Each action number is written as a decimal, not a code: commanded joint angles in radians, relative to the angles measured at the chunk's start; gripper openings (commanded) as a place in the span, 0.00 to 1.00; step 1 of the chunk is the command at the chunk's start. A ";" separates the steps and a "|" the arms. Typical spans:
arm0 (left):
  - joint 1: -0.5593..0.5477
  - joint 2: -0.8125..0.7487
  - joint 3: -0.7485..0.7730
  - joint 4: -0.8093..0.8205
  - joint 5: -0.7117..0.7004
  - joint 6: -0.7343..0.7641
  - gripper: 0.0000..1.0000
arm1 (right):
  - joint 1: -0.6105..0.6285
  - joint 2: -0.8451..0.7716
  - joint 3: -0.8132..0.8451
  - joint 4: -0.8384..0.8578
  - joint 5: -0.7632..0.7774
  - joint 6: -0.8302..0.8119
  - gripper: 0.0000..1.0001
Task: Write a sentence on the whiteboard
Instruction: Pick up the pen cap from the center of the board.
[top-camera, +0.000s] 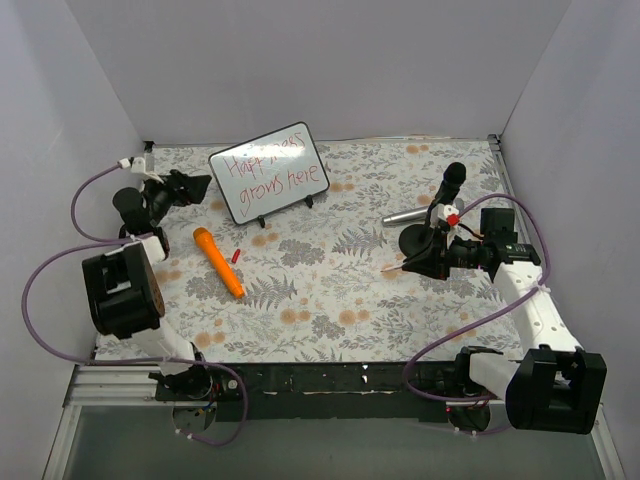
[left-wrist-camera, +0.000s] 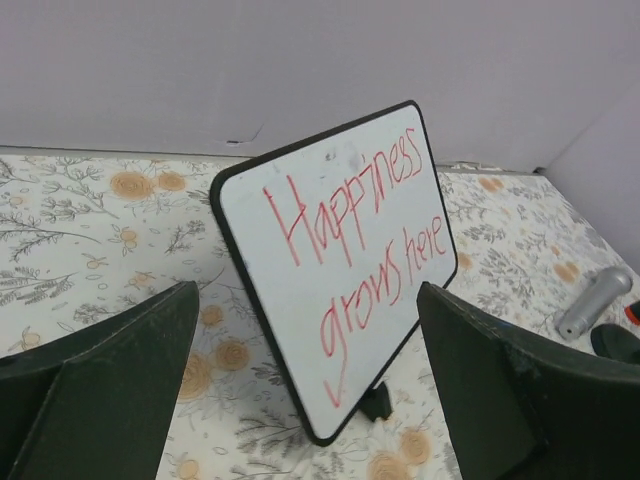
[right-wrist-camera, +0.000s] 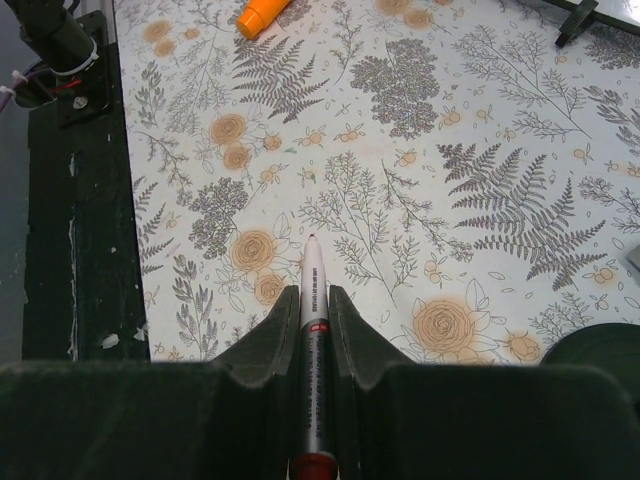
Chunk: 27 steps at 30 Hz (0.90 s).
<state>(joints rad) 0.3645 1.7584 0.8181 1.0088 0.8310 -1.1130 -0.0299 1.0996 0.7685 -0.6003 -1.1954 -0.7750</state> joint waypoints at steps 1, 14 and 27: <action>-0.139 -0.288 -0.001 -0.505 -0.332 0.128 0.90 | 0.008 -0.049 -0.001 0.042 0.003 0.043 0.01; -0.305 -0.663 -0.026 -1.130 -0.415 0.107 0.98 | 0.010 -0.109 -0.021 0.086 0.025 0.086 0.01; -0.498 -0.404 0.131 -1.470 -0.660 0.289 0.78 | 0.010 -0.129 -0.025 0.088 0.033 0.086 0.01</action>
<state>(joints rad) -0.0280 1.3083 0.8837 -0.2848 0.3668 -0.9321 -0.0238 0.9878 0.7418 -0.5369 -1.1542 -0.6937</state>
